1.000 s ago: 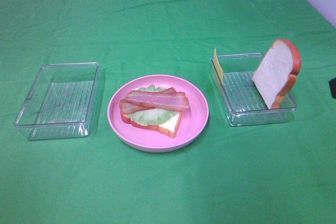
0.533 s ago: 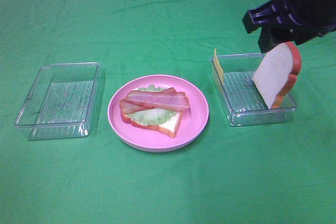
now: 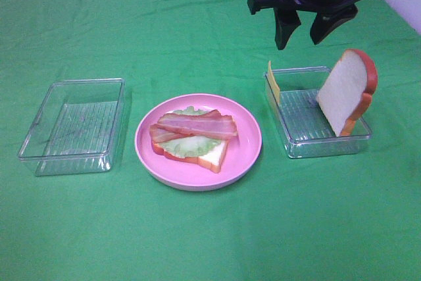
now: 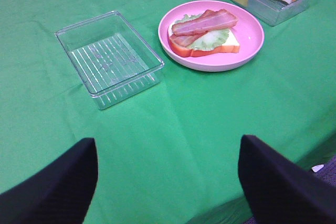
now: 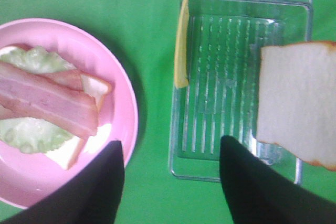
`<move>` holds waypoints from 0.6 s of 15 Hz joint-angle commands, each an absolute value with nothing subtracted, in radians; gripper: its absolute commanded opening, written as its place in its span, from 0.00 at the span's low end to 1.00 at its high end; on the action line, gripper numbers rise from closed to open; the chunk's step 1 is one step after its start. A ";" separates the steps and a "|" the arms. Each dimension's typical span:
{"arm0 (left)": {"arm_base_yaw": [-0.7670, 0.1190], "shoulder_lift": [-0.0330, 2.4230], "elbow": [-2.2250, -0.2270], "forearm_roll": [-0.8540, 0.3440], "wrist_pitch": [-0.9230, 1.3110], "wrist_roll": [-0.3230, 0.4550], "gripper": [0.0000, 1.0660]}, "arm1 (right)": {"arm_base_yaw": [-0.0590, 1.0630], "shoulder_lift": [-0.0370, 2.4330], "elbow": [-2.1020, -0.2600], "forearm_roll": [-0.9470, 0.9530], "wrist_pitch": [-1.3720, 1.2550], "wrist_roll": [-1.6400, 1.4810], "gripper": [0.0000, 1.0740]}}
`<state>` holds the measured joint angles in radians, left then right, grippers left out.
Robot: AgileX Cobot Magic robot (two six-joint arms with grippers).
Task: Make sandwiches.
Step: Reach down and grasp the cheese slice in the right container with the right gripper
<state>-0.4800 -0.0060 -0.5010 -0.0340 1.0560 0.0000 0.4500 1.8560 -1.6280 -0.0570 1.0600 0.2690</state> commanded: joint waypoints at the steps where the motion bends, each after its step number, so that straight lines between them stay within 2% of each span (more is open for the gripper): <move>1: -0.482 -0.012 -0.499 -0.037 1.044 0.000 0.67 | 0.417 1.944 -1.728 0.041 1.081 0.205 0.49; 5: -0.482 -0.012 -0.499 -0.037 1.044 0.000 0.67 | 0.400 2.129 -1.897 0.043 1.121 0.193 0.49; 9: -0.482 -0.012 -0.499 -0.037 1.044 0.000 0.67 | 0.358 2.213 -1.919 0.098 1.125 0.167 0.49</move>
